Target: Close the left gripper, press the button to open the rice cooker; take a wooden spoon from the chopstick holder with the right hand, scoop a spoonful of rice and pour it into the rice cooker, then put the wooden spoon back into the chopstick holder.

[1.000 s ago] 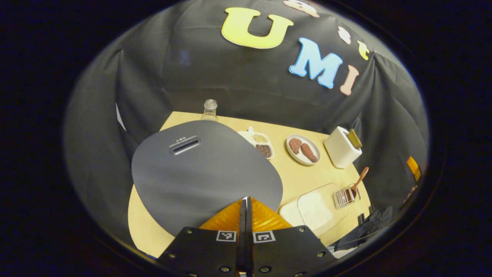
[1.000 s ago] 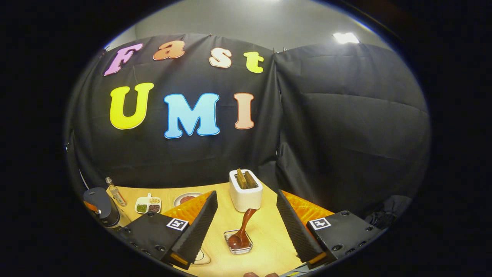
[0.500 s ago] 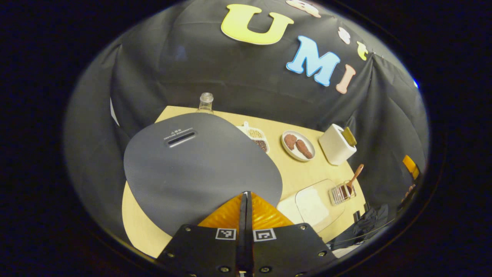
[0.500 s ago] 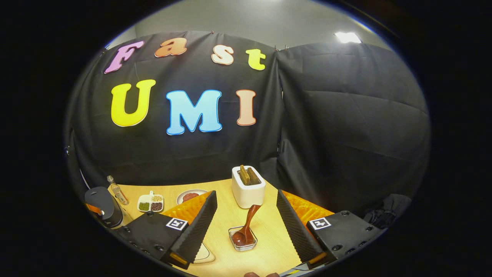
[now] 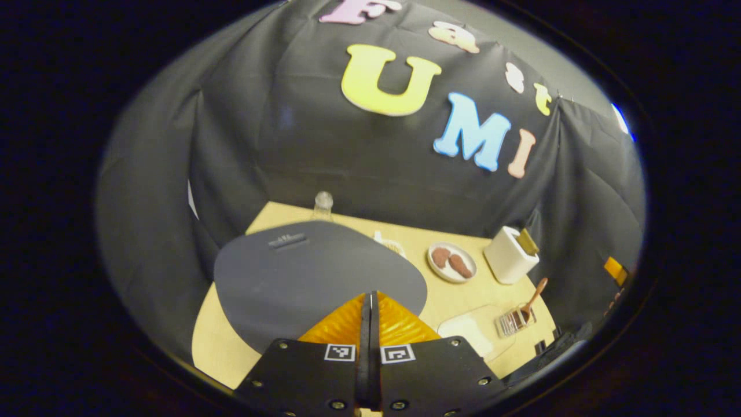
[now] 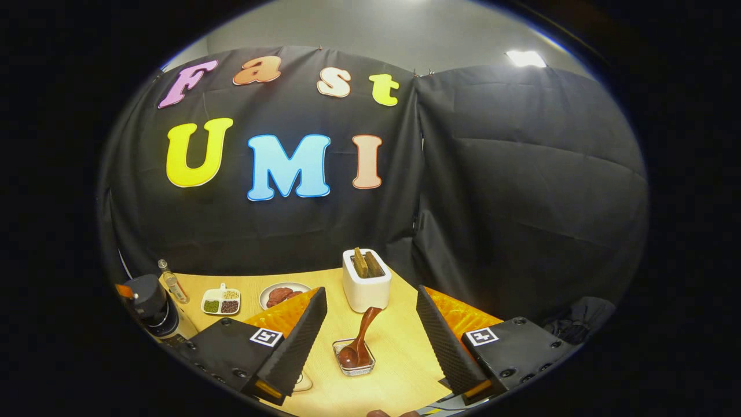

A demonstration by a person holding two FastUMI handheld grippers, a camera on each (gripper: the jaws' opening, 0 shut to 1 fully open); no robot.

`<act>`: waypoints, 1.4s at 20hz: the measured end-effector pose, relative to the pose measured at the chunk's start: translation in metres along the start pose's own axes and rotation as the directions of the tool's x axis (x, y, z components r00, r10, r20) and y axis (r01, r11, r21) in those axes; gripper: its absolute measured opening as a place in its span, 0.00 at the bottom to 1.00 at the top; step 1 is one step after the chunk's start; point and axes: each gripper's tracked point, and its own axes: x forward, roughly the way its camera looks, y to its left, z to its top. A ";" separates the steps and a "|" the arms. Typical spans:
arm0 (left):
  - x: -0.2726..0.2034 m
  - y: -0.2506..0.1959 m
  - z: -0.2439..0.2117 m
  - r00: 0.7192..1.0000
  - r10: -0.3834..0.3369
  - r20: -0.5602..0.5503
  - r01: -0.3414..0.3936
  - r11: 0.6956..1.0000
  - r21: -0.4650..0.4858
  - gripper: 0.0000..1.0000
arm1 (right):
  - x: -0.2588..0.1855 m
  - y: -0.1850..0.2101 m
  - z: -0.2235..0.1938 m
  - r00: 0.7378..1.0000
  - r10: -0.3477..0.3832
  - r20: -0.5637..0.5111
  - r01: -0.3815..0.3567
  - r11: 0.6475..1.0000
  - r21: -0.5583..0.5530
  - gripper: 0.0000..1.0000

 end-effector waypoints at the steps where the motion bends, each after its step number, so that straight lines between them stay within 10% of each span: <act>1: -0.009 0.004 0.025 0.996 0.044 0.078 -0.046 0.999 0.019 0.05 | 0.003 -0.003 -0.002 1.000 0.004 -0.004 -0.004 1.000 0.007 0.94; 9: -0.093 -0.014 0.096 0.902 0.221 0.371 -0.220 0.974 -0.044 0.00 | 0.059 -0.028 -0.025 0.990 0.112 -0.080 -0.108 0.993 0.057 0.99; 14: -0.129 -0.033 0.076 0.837 0.372 0.400 -0.380 0.923 -0.063 0.92 | 0.105 -0.037 -0.056 0.959 0.215 -0.184 -0.198 0.974 0.106 0.98; 28: -0.187 -0.136 -0.045 0.801 0.558 0.219 -0.557 0.828 -0.071 0.92 | 0.192 0.003 -0.176 0.727 0.499 -0.471 -0.386 0.865 0.322 0.98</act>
